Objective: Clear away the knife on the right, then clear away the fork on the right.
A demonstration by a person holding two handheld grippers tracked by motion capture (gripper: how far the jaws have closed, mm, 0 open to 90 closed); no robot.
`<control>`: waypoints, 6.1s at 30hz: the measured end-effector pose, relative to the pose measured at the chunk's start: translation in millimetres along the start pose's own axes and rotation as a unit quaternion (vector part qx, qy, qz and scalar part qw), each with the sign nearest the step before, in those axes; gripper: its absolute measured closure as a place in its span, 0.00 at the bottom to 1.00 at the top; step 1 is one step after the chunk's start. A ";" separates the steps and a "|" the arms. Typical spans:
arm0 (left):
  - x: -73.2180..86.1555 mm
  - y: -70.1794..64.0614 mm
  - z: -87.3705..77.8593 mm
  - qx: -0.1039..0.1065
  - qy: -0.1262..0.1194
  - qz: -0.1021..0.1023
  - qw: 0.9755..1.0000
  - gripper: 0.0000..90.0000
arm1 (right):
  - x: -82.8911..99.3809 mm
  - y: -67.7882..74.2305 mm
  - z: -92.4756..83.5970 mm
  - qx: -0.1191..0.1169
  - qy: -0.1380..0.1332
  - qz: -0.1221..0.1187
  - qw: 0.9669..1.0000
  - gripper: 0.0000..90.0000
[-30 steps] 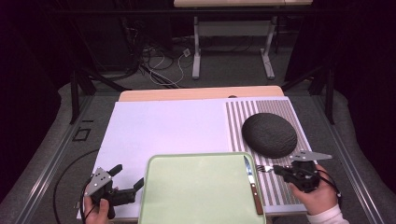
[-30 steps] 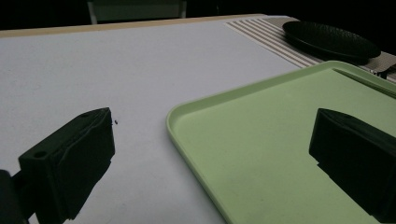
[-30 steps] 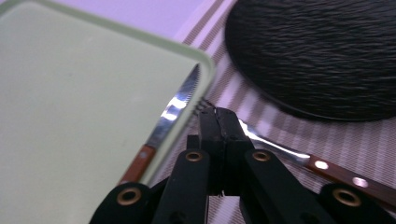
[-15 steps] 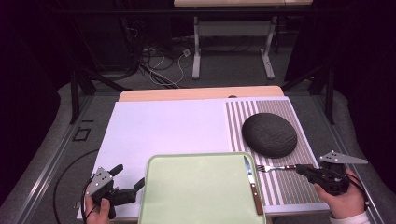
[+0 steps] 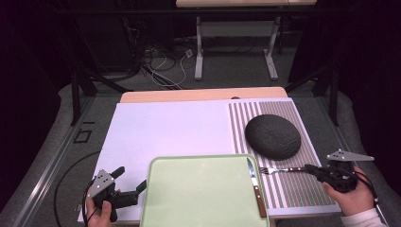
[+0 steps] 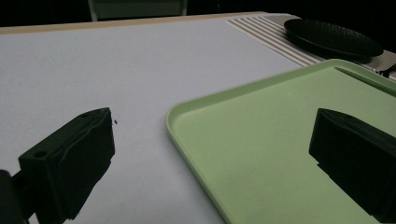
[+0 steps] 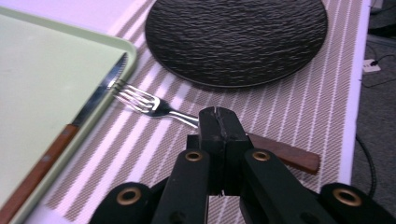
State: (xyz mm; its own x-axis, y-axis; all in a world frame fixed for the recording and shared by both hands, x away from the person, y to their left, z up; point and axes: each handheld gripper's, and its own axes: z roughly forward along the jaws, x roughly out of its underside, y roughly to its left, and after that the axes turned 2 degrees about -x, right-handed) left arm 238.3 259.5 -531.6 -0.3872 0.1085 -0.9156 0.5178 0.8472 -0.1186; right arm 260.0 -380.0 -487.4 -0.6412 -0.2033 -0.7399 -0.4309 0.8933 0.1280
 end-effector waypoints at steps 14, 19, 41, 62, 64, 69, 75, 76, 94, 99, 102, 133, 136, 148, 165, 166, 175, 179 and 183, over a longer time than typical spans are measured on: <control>0.1 0.4 0.4 0.000 0.001 -0.002 1.000 0.00 | 3.0 -36.5 37.3 0.028 0.012 0.036 0.999 1.00; 0.3 0.5 0.6 0.000 0.001 -0.002 1.000 0.00 | 4.9 -42.9 48.9 0.031 0.016 0.037 0.999 1.00; 0.4 0.4 0.9 0.000 0.003 0.000 1.000 0.00 | 17.2 -56.9 64.9 0.039 0.049 0.049 0.997 1.00; 0.4 0.3 1.0 0.000 0.003 0.000 1.000 0.00 | 28.4 -47.0 48.9 0.026 0.055 0.044 0.997 1.00; 0.4 0.3 0.8 0.000 0.003 0.000 1.000 0.00 | 28.1 -47.2 48.1 0.029 0.054 0.043 0.997 1.00; 0.4 0.6 0.7 0.000 0.002 -0.001 1.000 0.00 | 22.6 -46.6 38.9 0.025 0.047 0.037 0.998 1.00; 0.3 0.4 0.7 0.000 0.002 -0.001 1.000 0.00 | 11.0 -39.1 21.5 0.017 0.044 0.002 0.999 0.93; 0.3 0.4 0.6 0.000 0.002 -0.001 1.000 0.00 | 9.5 -37.7 19.5 0.018 0.044 -0.001 0.999 0.91; 0.3 0.9 0.5 -0.001 0.000 -0.003 1.000 0.00 | -10.8 -22.6 6.7 -0.028 0.020 -0.050 0.998 0.66; 0.2 1.5 0.9 -0.001 0.001 -0.003 1.000 0.00 | -11.0 -17.1 13.5 -0.028 0.010 -0.066 0.997 0.59; -0.1 1.7 1.8 0.001 0.000 -0.004 1.000 0.00 | -11.3 -16.3 16.8 -0.026 0.015 -0.068 0.997 0.58; -1.3 4.4 4.3 0.009 0.000 -0.004 1.000 0.00 | -24.6 -20.5 35.6 -0.026 0.048 -0.125 0.991 0.14; -1.1 4.7 3.8 0.011 -0.001 -0.006 1.000 0.00 | -25.8 -21.2 36.2 -0.027 0.055 -0.142 0.988 0.17; -0.7 2.5 2.8 0.008 0.000 -0.002 1.000 0.00 | -31.0 -18.5 43.1 -0.054 0.081 -0.193 0.976 0.41; -1.2 -1.0 1.8 0.003 0.002 0.006 1.000 0.00 | -27.2 -12.4 63.0 -0.083 0.129 -0.212 0.965 0.59; -1.2 -0.9 1.7 0.004 0.002 0.006 1.000 0.00 | -26.5 -12.0 63.8 -0.086 0.124 -0.209 0.966 0.59; -1.4 -1.1 1.0 0.003 0.002 0.007 1.000 0.00 | -24.9 -12.8 67.1 -0.105 0.139 -0.199 0.964 0.64; -1.3 -0.9 1.4 0.003 0.004 0.010 1.000 0.00 | -23.9 -13.8 71.2 -0.096 0.147 -0.215 0.961 0.68; -1.1 -1.1 1.5 0.003 0.003 0.008 1.000 0.00 | -23.8 -16.0 75.0 -0.097 0.157 -0.220 0.958 0.72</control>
State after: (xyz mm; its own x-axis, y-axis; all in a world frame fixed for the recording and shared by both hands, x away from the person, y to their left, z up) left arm 239.3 257.7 -531.0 -0.3833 0.1245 -0.9152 0.5289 0.8419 -0.1070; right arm 329.8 -359.4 -521.4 -0.5171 -0.6808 -0.5188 -0.7934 0.6087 -0.0080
